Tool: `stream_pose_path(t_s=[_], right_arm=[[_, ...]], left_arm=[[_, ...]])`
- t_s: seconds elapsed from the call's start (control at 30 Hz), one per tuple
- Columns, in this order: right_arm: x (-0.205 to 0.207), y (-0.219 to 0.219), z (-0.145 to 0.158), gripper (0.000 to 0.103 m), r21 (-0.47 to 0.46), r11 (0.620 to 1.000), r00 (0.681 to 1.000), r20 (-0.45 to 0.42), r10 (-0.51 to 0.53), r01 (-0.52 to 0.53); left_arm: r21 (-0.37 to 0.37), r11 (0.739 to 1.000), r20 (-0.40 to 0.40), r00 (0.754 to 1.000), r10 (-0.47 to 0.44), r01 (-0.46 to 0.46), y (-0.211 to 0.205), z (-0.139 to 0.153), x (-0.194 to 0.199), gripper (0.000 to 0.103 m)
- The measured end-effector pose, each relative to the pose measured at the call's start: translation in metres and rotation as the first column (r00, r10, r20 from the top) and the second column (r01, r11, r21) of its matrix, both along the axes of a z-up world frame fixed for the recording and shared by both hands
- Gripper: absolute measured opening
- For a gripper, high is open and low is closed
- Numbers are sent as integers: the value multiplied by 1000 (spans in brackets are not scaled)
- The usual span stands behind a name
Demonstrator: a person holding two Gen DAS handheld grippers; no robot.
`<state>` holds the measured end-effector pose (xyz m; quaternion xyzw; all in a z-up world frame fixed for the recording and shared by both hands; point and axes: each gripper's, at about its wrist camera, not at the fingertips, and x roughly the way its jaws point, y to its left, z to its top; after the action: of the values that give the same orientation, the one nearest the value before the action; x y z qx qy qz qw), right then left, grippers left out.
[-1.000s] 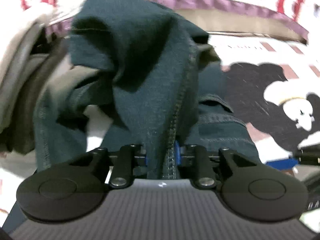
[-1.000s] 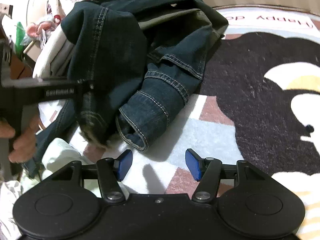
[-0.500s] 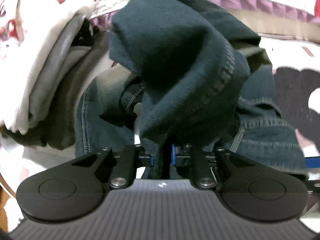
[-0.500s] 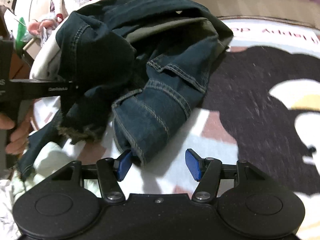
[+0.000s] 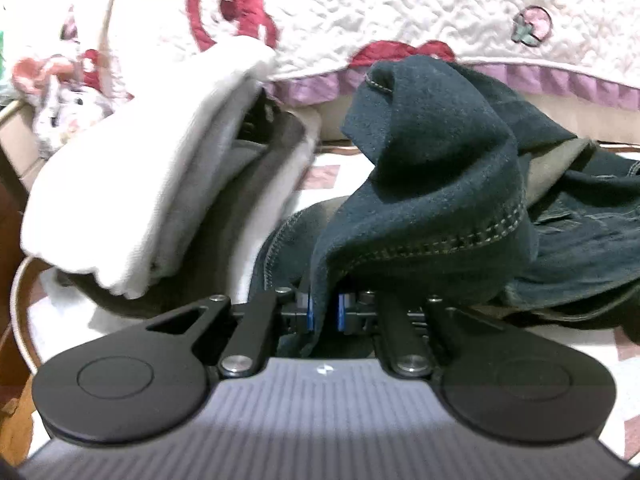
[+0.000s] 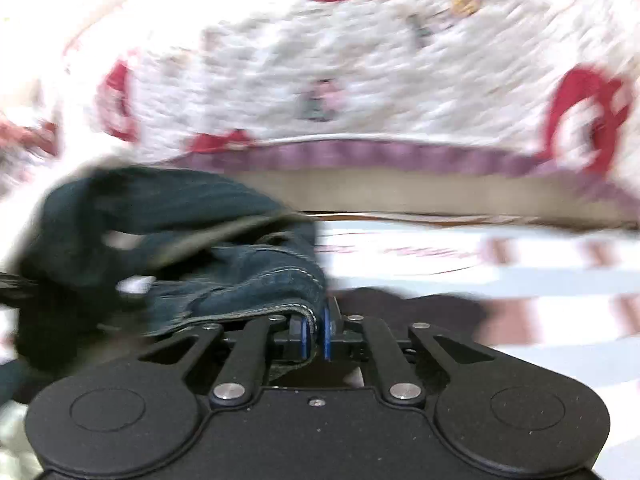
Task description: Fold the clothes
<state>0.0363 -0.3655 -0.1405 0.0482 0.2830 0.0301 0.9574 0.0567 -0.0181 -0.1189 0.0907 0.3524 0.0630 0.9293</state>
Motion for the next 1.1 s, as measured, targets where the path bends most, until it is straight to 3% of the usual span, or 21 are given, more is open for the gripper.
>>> stream_pose_path(t_s=[0.03,0.13,0.23,0.37,0.43,0.6,0.73,0.77,0.8,0.9,1.0,1.1], right_arm=[[2,-8,1,4,-54,998,999,-9,-41,40],[-1,-46,7,3,59,993,995,-34,-96,98],[-22,-52,35,3,-69,984,984,78,-160,165],[-55,-100,79,3,16,959,946,164,-281,282],[-73,-121,99,3,-17,945,924,212,-317,328],[-117,-189,148,3,17,897,863,268,-429,441],[-111,-235,161,4,-137,868,853,311,-419,477],[-98,-252,150,7,-176,882,884,265,-385,436],[-88,-263,133,8,-163,876,888,167,-429,454],[-60,-295,84,16,-137,848,839,-132,-527,511],[-78,-280,42,33,-31,806,799,-115,-590,591],[-99,-272,-7,37,212,751,780,-138,-610,625]], left_arm=[[0,1000,10,1000,-6,6,-2,3,0,10],[0,1000,39,999,-25,25,-8,12,-2,9],[14,1000,99,995,-29,28,-11,30,-8,6],[36,999,248,968,18,-28,5,81,-30,5],[9,1000,290,957,25,-29,16,107,-40,5],[-19,999,321,946,43,-39,32,149,-48,5],[-38,997,254,964,73,-65,26,144,-28,5],[-36,995,218,971,94,-89,24,133,-19,5],[-30,993,181,977,114,-111,21,121,-9,5],[-50,984,44,984,175,-173,16,75,11,5],[-112,967,-96,971,219,-230,18,30,11,5],[-14,975,-126,968,218,-221,14,-1,-2,7]])
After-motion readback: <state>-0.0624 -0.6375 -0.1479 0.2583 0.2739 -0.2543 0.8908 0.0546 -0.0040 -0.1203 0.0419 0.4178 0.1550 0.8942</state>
